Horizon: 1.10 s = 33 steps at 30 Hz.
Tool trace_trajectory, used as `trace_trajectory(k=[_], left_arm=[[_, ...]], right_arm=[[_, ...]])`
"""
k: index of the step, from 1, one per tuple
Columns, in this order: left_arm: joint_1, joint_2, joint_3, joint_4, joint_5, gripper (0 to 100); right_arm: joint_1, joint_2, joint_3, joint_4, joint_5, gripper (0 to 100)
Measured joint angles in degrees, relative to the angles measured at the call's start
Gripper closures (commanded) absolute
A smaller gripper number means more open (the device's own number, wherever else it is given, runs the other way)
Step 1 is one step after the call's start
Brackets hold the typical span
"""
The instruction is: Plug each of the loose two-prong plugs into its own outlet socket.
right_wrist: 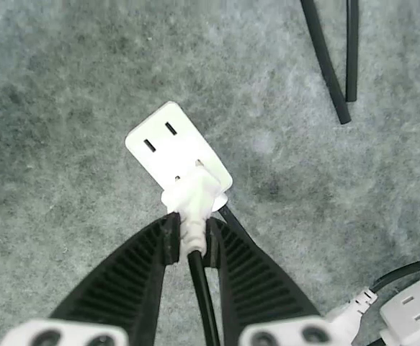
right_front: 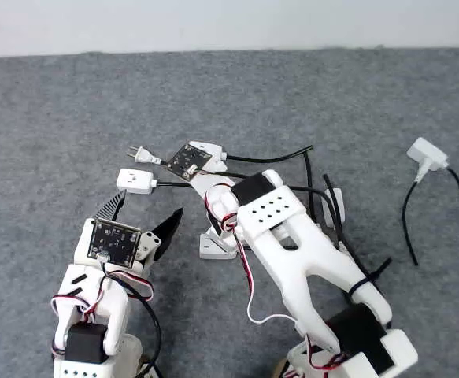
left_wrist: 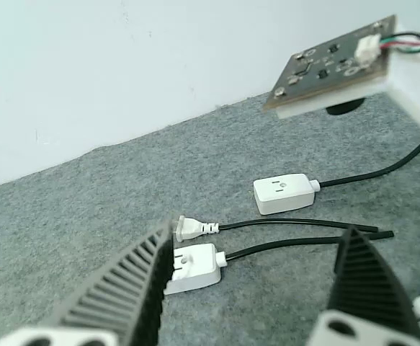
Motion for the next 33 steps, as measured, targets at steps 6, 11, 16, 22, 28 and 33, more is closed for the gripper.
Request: trace_trajectory(k=[6,11,16,22,28,33], left_arm=[[0.0,0.0,0.0,0.0,0.0,65],[0.0,0.0,0.0,0.0,0.0,65],[0.0,0.0,0.0,0.0,0.0,65],[0.0,0.0,0.0,0.0,0.0,65],[0.0,0.0,0.0,0.0,0.0,65],[0.0,0.0,0.0,0.0,0.0,65]], right_arm=[[0.0,0.0,0.1,-0.6,0.0,98.9],[-0.1,0.0,0.1,-1.0,0.0,98.9],[-0.1,0.0,0.2,-2.2,0.0,98.9],[0.0,3.3,2.4,-6.0,-0.2,98.9],[-0.1,5.8,1.5,-8.2,0.0,98.9],[0.0,6.2,1.5,-8.5,0.0,98.9]])
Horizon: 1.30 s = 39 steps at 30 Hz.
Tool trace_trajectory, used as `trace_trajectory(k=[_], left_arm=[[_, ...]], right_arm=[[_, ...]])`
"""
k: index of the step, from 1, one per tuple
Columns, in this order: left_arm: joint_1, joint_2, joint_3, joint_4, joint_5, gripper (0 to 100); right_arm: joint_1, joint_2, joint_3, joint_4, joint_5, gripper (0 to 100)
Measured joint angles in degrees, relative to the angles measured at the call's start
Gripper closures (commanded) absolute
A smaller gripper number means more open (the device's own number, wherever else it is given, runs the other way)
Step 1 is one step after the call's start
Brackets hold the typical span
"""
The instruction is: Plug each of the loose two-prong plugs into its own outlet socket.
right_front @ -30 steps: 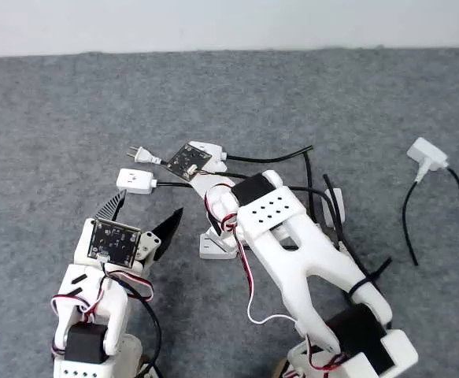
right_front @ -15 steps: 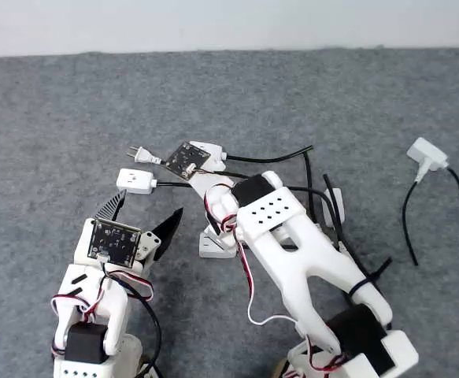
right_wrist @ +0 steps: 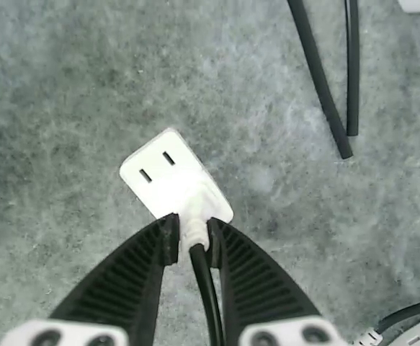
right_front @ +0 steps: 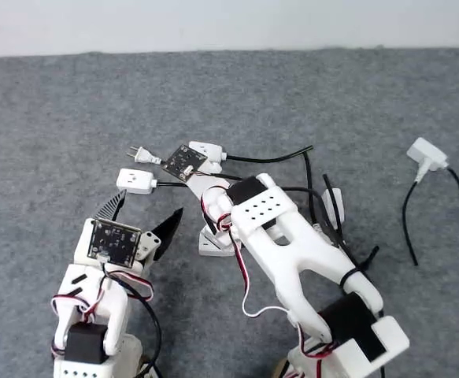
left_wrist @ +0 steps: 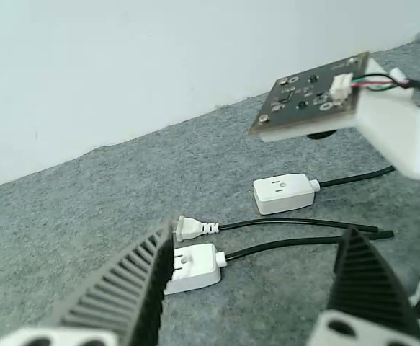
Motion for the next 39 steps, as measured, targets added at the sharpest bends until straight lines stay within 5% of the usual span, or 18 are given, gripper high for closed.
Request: trace_trajectory(k=[15,25,39], left_arm=[[0.0,0.0,1.0,0.0,0.0,65],[0.0,0.0,1.0,0.0,0.0,65],[0.0,0.0,1.0,0.0,0.0,65]], right_arm=[[0.0,0.1,0.0,0.2,-1.1,98.0],[2.5,4.7,-5.2,10.7,5.0,71.6],[2.5,4.7,-5.7,11.6,13.8,74.5]])
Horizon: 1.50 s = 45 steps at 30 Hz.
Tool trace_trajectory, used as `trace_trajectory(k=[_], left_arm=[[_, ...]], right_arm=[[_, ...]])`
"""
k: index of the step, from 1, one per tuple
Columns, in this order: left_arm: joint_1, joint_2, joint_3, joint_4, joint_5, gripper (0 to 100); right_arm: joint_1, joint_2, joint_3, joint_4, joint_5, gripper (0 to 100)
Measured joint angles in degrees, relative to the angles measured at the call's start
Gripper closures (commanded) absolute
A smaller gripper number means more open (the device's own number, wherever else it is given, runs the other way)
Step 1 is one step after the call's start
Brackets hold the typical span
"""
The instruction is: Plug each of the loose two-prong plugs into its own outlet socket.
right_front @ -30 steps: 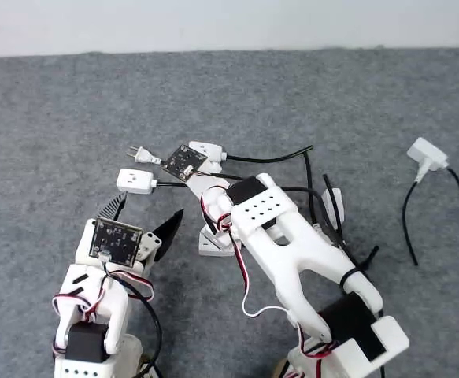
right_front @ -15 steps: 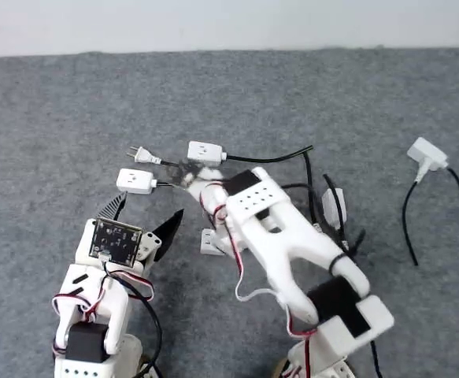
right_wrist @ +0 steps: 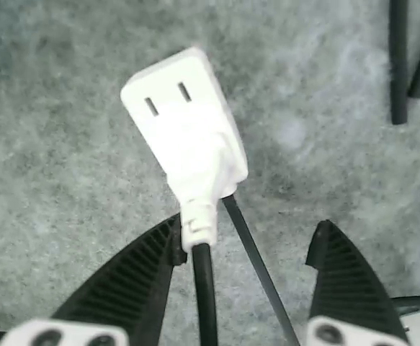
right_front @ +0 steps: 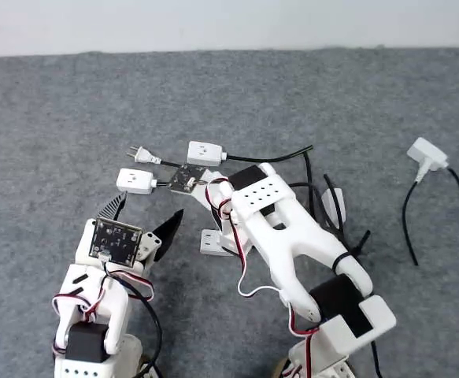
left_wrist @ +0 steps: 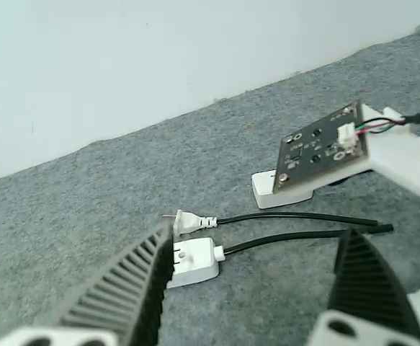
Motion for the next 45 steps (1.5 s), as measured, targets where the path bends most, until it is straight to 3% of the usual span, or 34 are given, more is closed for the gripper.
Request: trace_trajectory(k=[13,28,30,35,45], left_arm=[[0.0,0.0,0.0,0.0,0.0,65],[0.0,0.0,0.0,0.0,0.0,65],[0.0,0.0,0.0,0.0,0.0,65],[0.0,0.0,0.0,0.0,0.0,65],[0.0,0.0,0.0,-0.3,0.0,65]], right_arm=[[-5.2,9.6,0.0,-5.9,0.4,74.5],[-3.9,15.6,-5.5,-8.1,0.4,74.8],[-3.7,16.9,-7.0,-7.8,0.4,78.7],[-3.0,19.5,-11.6,-6.0,0.4,99.8],[-2.5,20.5,-14.1,-5.2,1.4,99.0]])
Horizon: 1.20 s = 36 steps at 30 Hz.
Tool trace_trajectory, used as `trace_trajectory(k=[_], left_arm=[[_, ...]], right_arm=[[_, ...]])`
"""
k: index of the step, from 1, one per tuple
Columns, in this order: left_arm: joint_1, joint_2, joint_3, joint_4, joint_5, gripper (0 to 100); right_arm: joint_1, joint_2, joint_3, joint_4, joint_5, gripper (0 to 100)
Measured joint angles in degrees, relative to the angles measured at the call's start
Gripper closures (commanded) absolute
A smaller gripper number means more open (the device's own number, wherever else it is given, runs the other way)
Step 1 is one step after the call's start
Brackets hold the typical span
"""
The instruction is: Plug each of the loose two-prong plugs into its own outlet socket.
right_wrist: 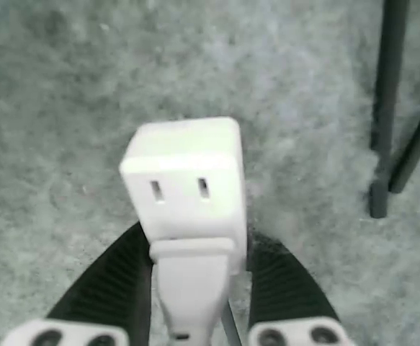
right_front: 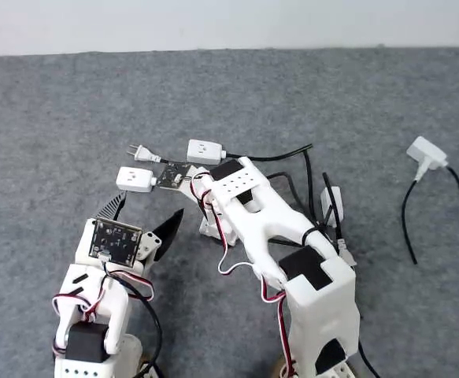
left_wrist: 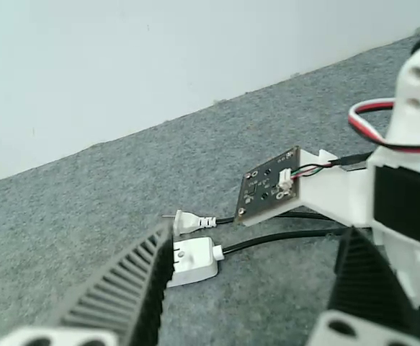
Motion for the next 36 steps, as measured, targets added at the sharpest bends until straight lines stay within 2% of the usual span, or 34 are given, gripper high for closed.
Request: trace_trajectory(k=[5,11,26,31,36], left_arm=[[0.0,0.0,0.0,0.0,0.0,65],[0.0,0.0,0.0,0.0,0.0,65],[0.0,0.0,0.0,0.0,0.0,65],[0.0,0.0,0.0,0.0,0.0,65],[0.0,0.0,0.0,0.0,0.0,65]], right_arm=[[0.6,-0.4,-0.6,3.3,0.1,99.0],[2.1,-7.8,0.4,8.1,0.2,99.0],[16.6,-31.9,0.4,21.5,1.6,99.0],[24.7,-41.5,0.4,22.2,3.8,99.0],[38.0,-44.3,0.4,14.6,6.3,99.0]])
